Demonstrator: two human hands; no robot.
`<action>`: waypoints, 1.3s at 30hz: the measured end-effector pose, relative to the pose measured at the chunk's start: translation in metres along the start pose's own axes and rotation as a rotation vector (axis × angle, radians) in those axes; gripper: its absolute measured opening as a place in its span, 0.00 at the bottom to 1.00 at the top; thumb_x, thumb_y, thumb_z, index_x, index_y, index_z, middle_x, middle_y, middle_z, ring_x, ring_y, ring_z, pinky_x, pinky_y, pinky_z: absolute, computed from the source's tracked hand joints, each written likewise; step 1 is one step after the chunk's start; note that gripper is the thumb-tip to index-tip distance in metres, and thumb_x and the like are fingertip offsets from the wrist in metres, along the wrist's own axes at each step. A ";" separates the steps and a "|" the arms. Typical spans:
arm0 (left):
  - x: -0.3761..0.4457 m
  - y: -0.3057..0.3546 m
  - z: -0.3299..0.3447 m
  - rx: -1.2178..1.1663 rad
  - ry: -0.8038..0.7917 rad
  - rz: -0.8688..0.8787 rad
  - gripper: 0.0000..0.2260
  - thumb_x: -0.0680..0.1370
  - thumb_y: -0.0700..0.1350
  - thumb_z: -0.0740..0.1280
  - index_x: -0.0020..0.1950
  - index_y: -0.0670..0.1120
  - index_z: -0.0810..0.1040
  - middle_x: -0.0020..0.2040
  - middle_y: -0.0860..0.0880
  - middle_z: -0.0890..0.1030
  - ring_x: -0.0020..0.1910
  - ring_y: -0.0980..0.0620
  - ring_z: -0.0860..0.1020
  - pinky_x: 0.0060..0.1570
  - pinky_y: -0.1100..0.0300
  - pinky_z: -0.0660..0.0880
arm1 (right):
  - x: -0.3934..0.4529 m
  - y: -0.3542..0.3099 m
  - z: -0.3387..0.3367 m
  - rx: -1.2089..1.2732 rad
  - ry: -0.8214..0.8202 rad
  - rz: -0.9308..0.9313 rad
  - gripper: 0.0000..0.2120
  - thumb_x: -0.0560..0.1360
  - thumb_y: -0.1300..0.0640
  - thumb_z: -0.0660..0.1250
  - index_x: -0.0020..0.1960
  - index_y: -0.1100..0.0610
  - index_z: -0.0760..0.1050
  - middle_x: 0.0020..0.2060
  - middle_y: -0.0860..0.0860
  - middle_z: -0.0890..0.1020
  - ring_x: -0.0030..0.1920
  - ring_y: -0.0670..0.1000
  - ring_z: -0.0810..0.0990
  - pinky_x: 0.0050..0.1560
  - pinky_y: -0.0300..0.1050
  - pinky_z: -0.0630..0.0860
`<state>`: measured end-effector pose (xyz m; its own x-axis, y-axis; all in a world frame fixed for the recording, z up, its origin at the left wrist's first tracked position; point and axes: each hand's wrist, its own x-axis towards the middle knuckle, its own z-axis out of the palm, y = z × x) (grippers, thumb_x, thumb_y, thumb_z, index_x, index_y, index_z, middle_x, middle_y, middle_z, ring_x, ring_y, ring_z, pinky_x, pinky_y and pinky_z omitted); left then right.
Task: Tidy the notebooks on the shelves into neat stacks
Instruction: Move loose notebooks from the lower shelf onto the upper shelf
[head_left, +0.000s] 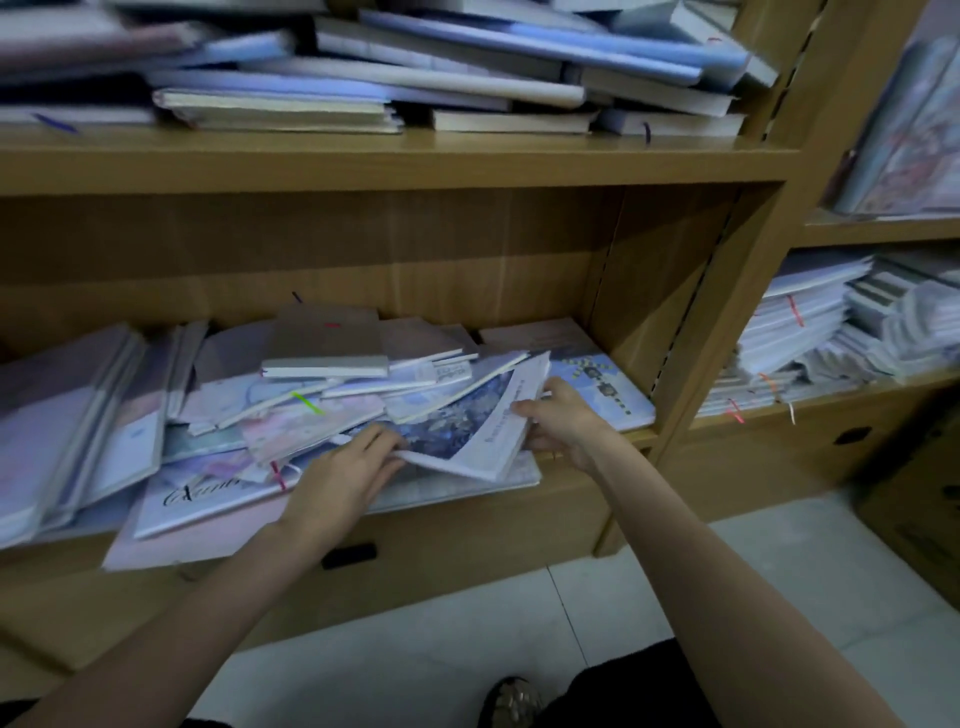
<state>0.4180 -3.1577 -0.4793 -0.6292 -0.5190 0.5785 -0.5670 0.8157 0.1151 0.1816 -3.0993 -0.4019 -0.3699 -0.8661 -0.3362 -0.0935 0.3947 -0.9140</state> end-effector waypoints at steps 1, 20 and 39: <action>0.001 0.001 -0.004 -0.007 0.046 -0.029 0.08 0.77 0.54 0.55 0.49 0.51 0.68 0.45 0.51 0.76 0.32 0.47 0.80 0.23 0.56 0.75 | -0.007 -0.008 0.002 0.058 -0.003 -0.025 0.05 0.78 0.65 0.61 0.52 0.62 0.66 0.46 0.58 0.76 0.42 0.57 0.79 0.31 0.44 0.79; 0.089 0.103 -0.049 -0.010 0.249 0.230 0.09 0.80 0.46 0.58 0.50 0.44 0.75 0.43 0.47 0.79 0.28 0.49 0.75 0.26 0.65 0.61 | -0.121 -0.038 -0.100 0.608 0.132 -0.173 0.05 0.79 0.66 0.56 0.51 0.67 0.68 0.41 0.68 0.79 0.33 0.60 0.83 0.40 0.53 0.80; 0.050 0.046 0.037 0.025 -0.669 -0.239 0.29 0.76 0.56 0.65 0.72 0.47 0.62 0.73 0.47 0.62 0.72 0.49 0.61 0.69 0.57 0.58 | 0.028 0.046 -0.050 0.106 0.305 0.051 0.17 0.78 0.63 0.60 0.66 0.60 0.68 0.43 0.55 0.74 0.41 0.54 0.72 0.50 0.51 0.73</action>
<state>0.3403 -3.1554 -0.4753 -0.6731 -0.7351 -0.0814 -0.7372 0.6580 0.1534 0.1204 -3.0896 -0.4420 -0.6331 -0.7077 -0.3137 0.0232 0.3877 -0.9215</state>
